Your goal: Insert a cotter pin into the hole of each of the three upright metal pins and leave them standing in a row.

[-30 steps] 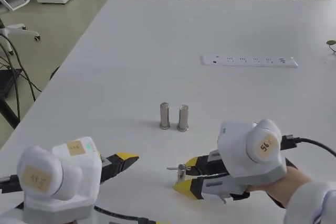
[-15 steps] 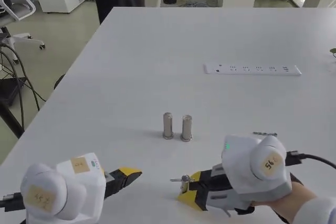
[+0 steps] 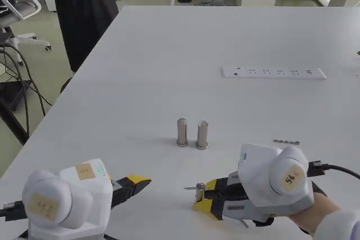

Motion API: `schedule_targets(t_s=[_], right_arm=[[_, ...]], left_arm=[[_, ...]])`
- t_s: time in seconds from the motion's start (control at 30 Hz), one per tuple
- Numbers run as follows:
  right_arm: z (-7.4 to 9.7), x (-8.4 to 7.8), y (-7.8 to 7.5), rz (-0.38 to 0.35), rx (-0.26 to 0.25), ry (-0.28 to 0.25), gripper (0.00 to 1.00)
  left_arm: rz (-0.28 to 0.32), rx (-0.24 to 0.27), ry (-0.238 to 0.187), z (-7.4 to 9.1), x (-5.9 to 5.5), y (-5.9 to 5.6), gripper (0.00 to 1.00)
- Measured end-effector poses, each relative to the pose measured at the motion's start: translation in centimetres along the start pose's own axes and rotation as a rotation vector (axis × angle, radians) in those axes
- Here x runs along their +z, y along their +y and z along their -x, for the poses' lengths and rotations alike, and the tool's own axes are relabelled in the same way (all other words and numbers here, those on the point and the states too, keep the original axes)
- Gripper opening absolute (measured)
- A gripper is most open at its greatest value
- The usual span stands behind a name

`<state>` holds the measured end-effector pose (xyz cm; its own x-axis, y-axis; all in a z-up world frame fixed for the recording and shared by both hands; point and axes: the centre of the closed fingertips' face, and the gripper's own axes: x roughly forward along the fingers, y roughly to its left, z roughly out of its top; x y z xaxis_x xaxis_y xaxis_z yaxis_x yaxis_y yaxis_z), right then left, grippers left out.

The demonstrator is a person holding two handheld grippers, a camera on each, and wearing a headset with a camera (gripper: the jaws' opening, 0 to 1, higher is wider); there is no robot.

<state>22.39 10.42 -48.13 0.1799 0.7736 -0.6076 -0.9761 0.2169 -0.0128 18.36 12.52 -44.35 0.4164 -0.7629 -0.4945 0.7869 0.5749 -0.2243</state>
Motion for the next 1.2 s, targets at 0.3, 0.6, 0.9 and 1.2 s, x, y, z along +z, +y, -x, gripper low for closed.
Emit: schedule_targets(t_s=[0.3, 0.6, 0.9, 1.2], right_arm=[[0.1, 0.3, -1.8, -0.029, -0.032, -0.013, 0.04], [0.1, 0.1, -2.4, -0.038, -0.048, -0.006, 0.04], [0.0, -0.1, -2.6, -0.073, -0.069, -0.019, 0.04], [0.2, -0.4, -2.3, -0.107, -0.07, 0.004, 0.06]], left_arm=[[0.016, 0.007, -0.002, 0.0, -0.1, 0.1, 0.97], [0.023, 0.011, -0.007, 0.1, -0.2, 0.2, 0.97], [0.029, 0.003, 0.004, 0.0, -0.4, -0.1, 0.97], [0.031, 0.026, 0.003, 0.0, 0.0, 0.2, 0.97]])
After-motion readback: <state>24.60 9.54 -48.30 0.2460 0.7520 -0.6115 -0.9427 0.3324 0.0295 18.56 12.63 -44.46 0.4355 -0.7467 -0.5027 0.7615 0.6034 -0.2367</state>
